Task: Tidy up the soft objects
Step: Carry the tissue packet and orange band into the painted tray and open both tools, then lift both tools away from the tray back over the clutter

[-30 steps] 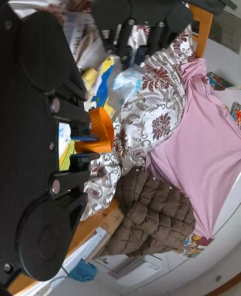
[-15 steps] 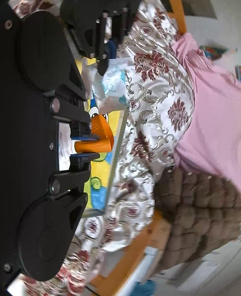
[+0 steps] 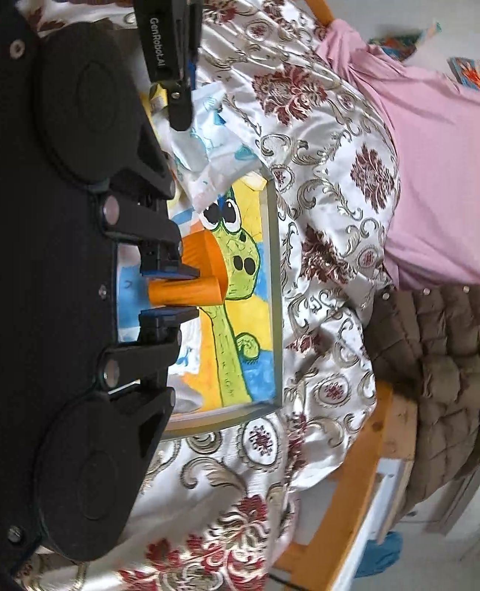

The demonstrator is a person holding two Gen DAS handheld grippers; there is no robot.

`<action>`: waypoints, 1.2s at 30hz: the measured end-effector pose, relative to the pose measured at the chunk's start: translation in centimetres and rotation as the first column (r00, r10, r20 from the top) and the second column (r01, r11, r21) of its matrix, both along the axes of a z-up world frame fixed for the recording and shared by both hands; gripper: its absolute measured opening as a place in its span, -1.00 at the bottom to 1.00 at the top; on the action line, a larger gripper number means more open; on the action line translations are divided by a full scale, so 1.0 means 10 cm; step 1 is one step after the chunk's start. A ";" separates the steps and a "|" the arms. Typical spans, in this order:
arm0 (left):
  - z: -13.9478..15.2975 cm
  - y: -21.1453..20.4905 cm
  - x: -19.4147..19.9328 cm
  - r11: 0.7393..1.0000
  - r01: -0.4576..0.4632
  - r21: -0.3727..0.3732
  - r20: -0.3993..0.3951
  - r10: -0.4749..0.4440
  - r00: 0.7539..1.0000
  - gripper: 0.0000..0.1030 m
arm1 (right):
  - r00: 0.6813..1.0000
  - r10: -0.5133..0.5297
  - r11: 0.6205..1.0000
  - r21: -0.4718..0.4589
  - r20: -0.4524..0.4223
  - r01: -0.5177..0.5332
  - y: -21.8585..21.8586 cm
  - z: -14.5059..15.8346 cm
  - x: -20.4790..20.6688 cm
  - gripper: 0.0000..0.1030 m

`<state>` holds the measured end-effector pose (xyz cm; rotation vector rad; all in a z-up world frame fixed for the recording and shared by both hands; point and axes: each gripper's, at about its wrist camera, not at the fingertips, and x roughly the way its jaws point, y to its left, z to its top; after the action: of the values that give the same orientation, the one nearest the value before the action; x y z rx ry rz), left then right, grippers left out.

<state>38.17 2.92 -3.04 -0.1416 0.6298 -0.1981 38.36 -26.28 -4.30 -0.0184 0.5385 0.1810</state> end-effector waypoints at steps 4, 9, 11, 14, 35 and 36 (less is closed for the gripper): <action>0.00 0.00 0.00 1.000 -0.014 0.009 0.002 0.014 1.000 -0.71 | 1.000 -0.007 1.000 0.000 0.003 0.007 -0.04 -0.01 -0.01 -0.73; 0.03 -0.05 -0.03 0.998 -0.013 0.057 0.028 0.011 1.000 -0.56 | 1.000 -0.012 1.000 -0.013 0.009 0.012 -0.03 0.02 -0.03 -0.68; 0.04 -0.06 -0.05 0.998 -0.013 0.067 0.036 0.011 0.999 -0.45 | 1.000 -0.019 1.000 -0.018 0.014 0.019 -0.03 0.05 -0.05 -0.59; 0.06 -0.07 -0.06 0.997 -0.020 0.079 0.046 0.017 0.999 -0.30 | 0.999 -0.029 0.999 -0.017 0.022 0.029 -0.05 0.10 -0.09 -0.40; 0.59 -0.13 -0.63 0.995 -0.098 0.026 0.311 0.085 0.947 0.81 | 0.960 -0.055 0.997 -0.030 0.275 0.066 -0.19 0.78 -0.81 0.98; 0.63 -0.13 -0.69 0.994 -0.102 0.023 0.333 0.089 0.939 0.87 | 0.955 -0.053 0.997 -0.031 0.293 0.065 -0.20 0.83 -0.87 0.98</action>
<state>31.26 1.63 3.29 -0.0964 0.2889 -0.1112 29.62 -28.27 4.01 -0.0670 0.2461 0.1066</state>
